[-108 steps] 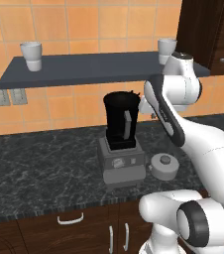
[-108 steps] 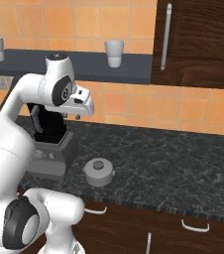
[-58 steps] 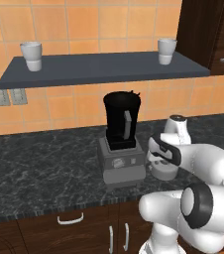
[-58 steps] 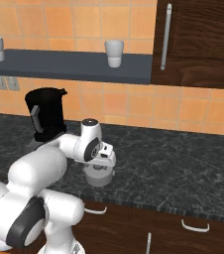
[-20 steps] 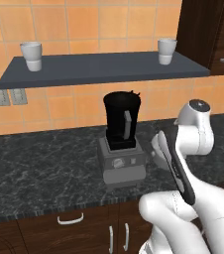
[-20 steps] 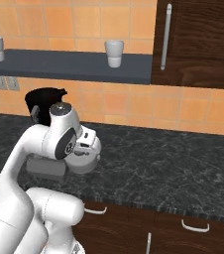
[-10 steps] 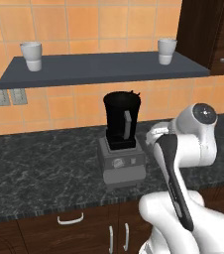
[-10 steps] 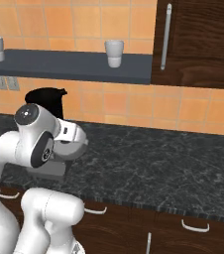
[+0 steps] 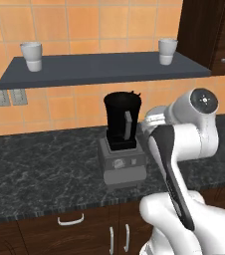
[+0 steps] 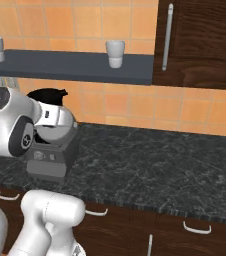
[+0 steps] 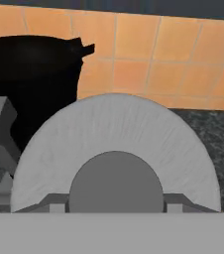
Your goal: Close the lid blender by securely placing the lid on top.
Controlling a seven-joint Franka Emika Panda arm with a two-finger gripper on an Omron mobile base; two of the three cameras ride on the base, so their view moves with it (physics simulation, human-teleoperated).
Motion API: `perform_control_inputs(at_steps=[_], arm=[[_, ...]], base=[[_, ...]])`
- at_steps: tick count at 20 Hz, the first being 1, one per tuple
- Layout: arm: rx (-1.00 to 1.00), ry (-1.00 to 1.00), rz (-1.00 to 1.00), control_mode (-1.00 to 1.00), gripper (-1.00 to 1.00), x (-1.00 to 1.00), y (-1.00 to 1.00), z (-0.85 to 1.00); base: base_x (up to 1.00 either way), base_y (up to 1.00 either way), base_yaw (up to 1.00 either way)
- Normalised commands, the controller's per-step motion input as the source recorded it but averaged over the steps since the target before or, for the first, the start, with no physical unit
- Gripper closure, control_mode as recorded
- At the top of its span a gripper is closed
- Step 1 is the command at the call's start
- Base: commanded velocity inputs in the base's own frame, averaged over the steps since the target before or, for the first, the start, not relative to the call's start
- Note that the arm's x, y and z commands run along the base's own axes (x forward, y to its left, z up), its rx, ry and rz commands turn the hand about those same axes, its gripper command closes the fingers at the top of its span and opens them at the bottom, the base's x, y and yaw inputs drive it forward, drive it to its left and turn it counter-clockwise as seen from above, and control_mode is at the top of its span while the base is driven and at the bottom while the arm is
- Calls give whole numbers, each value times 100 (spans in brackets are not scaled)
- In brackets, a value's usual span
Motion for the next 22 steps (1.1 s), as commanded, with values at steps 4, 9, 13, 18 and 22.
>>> perform_control_inputs(at_steps=[4,9,13,18,22], arm=[[0,-2,2,-100,100,0,49,100],[0,0,7,-100,100,31,57,91],[0,6,9,-100,100,68,38,49],[0,11,0,-100,100,43,10,0],[0,30,7,-100,100,90,0,2]], base=[[0,0,0],[0,0,0],[0,0,0],[0,0,0],[0,0,0]])
